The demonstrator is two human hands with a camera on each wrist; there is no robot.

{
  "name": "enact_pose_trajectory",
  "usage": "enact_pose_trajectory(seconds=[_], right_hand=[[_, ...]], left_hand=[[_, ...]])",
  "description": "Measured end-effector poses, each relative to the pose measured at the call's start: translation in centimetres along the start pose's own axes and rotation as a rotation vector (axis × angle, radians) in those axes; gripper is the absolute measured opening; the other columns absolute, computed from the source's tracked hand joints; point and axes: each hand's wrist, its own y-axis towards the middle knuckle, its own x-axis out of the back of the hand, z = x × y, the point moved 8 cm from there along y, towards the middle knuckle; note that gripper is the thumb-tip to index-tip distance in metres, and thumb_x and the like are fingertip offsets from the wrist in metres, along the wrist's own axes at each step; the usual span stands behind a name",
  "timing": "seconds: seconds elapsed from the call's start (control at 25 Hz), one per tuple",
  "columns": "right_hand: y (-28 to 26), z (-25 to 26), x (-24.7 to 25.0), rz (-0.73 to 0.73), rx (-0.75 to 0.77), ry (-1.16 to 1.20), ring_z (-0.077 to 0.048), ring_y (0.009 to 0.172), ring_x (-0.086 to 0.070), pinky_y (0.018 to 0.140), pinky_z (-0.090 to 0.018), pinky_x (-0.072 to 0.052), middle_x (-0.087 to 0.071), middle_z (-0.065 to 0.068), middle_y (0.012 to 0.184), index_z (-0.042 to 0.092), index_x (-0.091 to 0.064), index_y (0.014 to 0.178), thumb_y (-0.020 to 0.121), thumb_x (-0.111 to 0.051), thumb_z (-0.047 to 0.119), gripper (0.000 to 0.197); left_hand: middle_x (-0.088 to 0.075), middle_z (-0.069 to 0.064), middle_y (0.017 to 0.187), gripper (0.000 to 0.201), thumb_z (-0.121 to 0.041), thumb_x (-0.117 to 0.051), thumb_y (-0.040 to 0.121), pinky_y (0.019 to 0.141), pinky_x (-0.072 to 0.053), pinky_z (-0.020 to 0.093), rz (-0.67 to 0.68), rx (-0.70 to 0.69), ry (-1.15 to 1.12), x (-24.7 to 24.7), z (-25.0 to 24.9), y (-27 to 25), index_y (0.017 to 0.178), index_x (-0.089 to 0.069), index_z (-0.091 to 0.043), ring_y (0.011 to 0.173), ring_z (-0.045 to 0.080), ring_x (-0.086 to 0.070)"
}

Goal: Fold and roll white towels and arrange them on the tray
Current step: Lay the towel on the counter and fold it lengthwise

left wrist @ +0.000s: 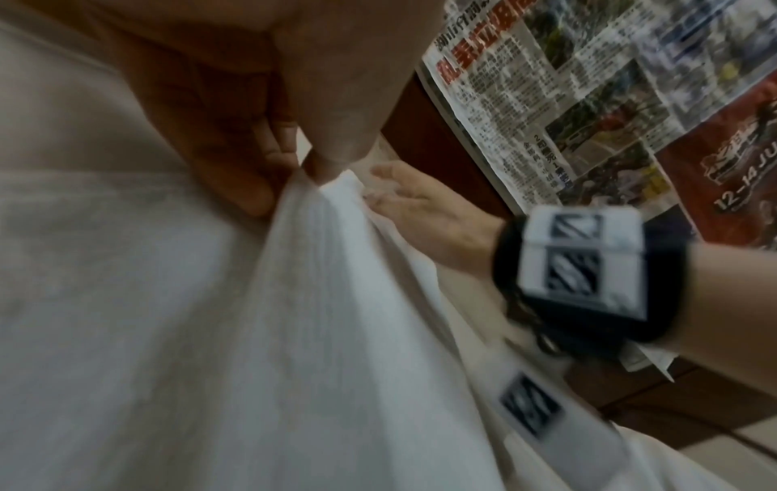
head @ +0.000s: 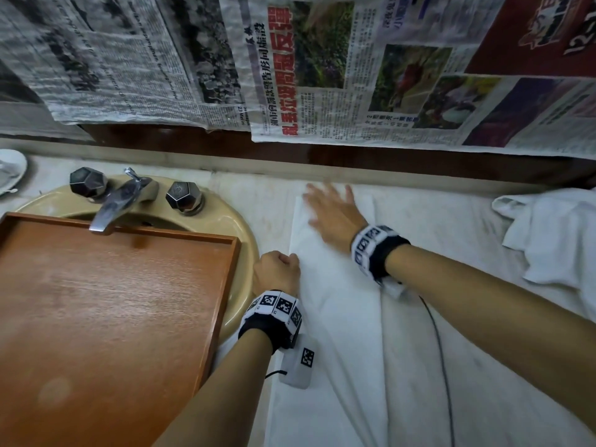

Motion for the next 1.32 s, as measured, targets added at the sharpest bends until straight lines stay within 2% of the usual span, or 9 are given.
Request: enact_pose_trajectory(seconds=[0.12,0.28,0.44,0.56,0.68,0.76,0.92,1.12,1.32], right_hand=[[-4.4,2.4,-3.8,0.215,0.423,-0.104,-0.01,0.147,0.018,0.116,-0.047,0.016,0.016,0.01,0.161,0.026,0.009,0.154,0.103,-0.018,0.049,0.062],[-0.6,-3.0,-2.5,0.193,0.033,-0.064,-0.015,0.147,0.02,0.117,-0.053,0.01,0.024,0.002,0.159,0.018,0.015,0.152,0.102,-0.016,0.051,0.068],[-4.2,0.1,-4.3,0.257,0.342,-0.099,-0.011,0.145,0.024,0.114,-0.042,0.021,0.026,0.005,0.158,0.022,0.017,0.151,0.102,-0.013,0.052,0.066],[-5.3,-5.4,-2.8,0.234,-0.105,-0.025,-0.017,0.147,0.02,0.117,-0.051,0.013,0.024,-0.001,0.159,0.016,0.013,0.153,0.101,-0.018,0.051,0.069],[-8.4,-3.1,-2.2,0.147,-0.089,0.036,-0.02,0.149,0.012,0.119,-0.052,0.004,0.012,-0.005,0.162,0.012,-0.002,0.154,0.101,-0.03,0.045,0.068],[-12.2,0.2,-1.9,0.039,-0.039,0.071,-0.028,0.146,-0.016,0.116,-0.049,-0.018,-0.017,-0.012,0.158,0.01,-0.028,0.149,0.099,-0.042,0.035,0.058],[-18.9,2.6,-2.9,0.006,-0.169,0.197,-0.024,0.108,-0.052,0.087,-0.036,-0.042,-0.055,-0.004,0.115,0.012,-0.061,0.12,0.096,-0.047,0.024,0.03],[-21.8,3.6,-4.1,0.025,-0.187,0.265,-0.021,0.119,-0.049,0.098,-0.033,-0.037,-0.052,0.002,0.13,0.015,-0.055,0.131,0.091,-0.061,0.023,0.042],[-24.3,4.6,-5.7,0.248,-0.2,0.164,-0.013,0.146,-0.012,0.118,-0.056,-0.006,-0.012,0.004,0.158,0.015,-0.023,0.15,0.075,-0.071,0.055,0.098]], left_hand=[[-0.067,0.008,0.064,0.025,-0.028,-0.057,0.079,0.06,-0.054,0.032,0.056,0.003,0.036,-0.2,-0.4,0.5,0.068,-0.066,-0.008,0.063,0.028,-0.063],[-0.067,0.009,0.067,0.028,-0.032,-0.058,0.078,0.06,-0.056,0.032,0.095,0.038,0.113,-0.6,-0.5,1.3,0.074,-0.067,-0.005,0.062,0.027,-0.063],[-0.069,0.011,0.073,0.031,-0.035,-0.061,0.076,0.06,-0.057,0.032,0.118,0.051,0.122,-0.9,-0.2,2.3,0.077,-0.068,-0.004,0.065,0.028,-0.066],[-0.07,0.013,0.071,0.03,-0.032,-0.063,0.073,0.064,-0.061,0.043,0.145,0.083,0.075,-0.8,-0.1,2.5,0.077,-0.068,-0.002,0.062,0.031,-0.069],[-0.071,0.01,0.078,0.033,-0.036,-0.065,0.08,0.069,-0.06,0.039,0.173,0.03,0.129,0.3,-1.2,1.5,0.085,-0.067,-0.004,0.068,0.028,-0.069],[-0.067,0.002,0.085,0.033,-0.044,-0.064,0.086,0.074,-0.056,0.036,0.167,-0.092,0.182,1.4,-2.0,-0.7,0.099,-0.058,-0.015,0.077,0.025,-0.065],[-0.067,-0.005,0.074,0.008,-0.039,-0.06,0.09,0.066,-0.049,0.028,0.396,-0.299,0.235,1.2,-0.6,-8.2,0.09,-0.057,-0.032,0.071,0.016,-0.063],[-0.07,-0.013,0.082,0.014,-0.026,-0.06,0.084,0.082,-0.053,0.03,0.727,-0.39,0.442,-2.2,2.3,-14.3,0.087,-0.067,-0.038,0.083,0.01,-0.063],[-0.067,-0.014,0.084,0.008,-0.032,-0.062,0.078,0.078,-0.055,0.032,0.547,-0.44,0.465,-0.3,4.4,-14.5,0.078,-0.069,-0.034,0.083,0.014,-0.063]])
